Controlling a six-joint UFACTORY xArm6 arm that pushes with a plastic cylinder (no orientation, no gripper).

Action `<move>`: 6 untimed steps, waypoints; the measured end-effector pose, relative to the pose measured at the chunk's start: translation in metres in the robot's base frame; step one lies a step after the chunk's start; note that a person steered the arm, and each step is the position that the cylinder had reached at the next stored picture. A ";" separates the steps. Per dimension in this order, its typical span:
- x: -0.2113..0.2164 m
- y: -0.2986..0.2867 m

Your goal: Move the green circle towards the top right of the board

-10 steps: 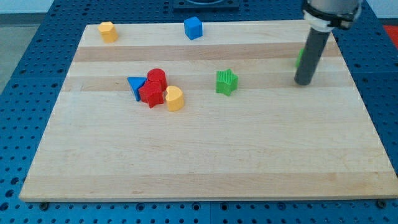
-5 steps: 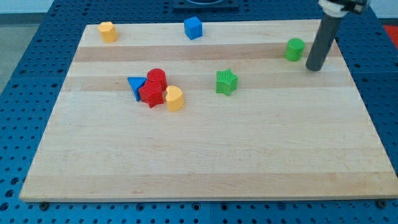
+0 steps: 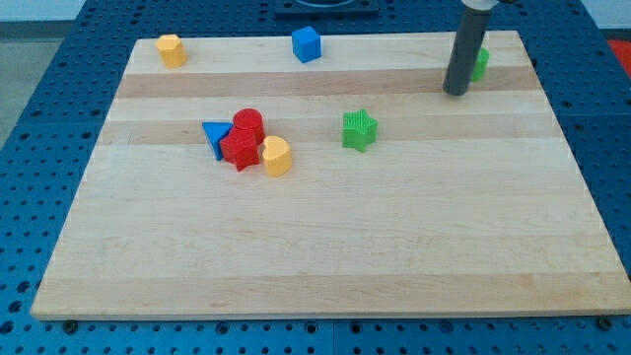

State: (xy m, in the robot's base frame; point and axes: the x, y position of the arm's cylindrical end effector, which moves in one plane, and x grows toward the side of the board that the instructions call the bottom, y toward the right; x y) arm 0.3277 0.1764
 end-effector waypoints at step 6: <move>-0.010 0.035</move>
